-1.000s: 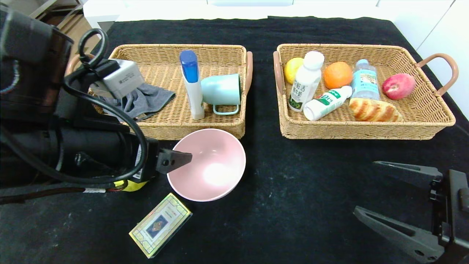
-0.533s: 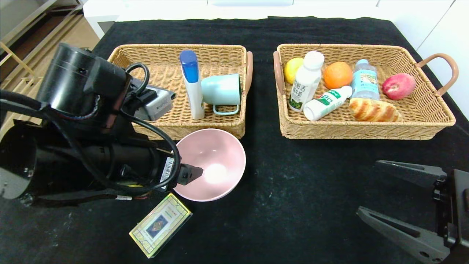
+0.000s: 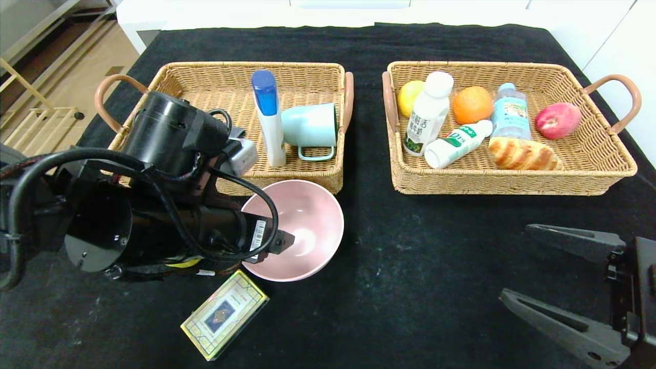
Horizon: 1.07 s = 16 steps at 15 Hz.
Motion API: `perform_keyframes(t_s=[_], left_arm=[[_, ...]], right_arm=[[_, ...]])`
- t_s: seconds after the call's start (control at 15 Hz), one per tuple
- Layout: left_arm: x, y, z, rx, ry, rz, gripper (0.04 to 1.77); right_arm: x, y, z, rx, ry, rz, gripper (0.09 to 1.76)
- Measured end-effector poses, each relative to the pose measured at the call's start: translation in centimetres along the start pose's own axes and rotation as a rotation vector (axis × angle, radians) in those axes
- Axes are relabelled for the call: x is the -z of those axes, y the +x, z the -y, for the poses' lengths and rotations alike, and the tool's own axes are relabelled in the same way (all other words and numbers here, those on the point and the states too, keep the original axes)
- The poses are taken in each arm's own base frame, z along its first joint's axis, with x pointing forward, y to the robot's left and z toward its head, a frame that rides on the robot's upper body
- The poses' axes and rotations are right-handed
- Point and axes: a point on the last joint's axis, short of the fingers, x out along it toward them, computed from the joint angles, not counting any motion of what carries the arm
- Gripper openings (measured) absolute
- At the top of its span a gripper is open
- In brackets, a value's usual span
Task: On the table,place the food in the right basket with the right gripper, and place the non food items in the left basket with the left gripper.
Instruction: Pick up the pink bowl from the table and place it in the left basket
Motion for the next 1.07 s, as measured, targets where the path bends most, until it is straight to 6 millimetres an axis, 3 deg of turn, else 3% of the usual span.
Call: perform_keyframes(t_s=[0.07,0.33,0.53,0.67,1.07], left_arm=[[-0.02,0.12,0.04,0.0,0.001,-0.002,1.72],[0.0,0.34,0.11,0.001,0.005,-0.007,1.11],[0.1,0.42,0.11,0.0,0.006,-0.013,0.79],[0.0,0.36,0.17,0.007,0.004,-0.006,0.15],[0.2,0.36,0.09,0.003,0.007,-0.016,0.16]], right_arm=[[0.01,0.01,0.0,0.0,0.0,0.0,1.71],[0.16,0.03,0.04,0.001,0.002,-0.008,1.71],[0.22,0.02,0.1,0.006,0.003,-0.012,1.71],[0.24,0.02,0.11,0.006,0.003,-0.012,1.71],[0.27,0.01,0.11,0.007,0.004,-0.014,1.71]])
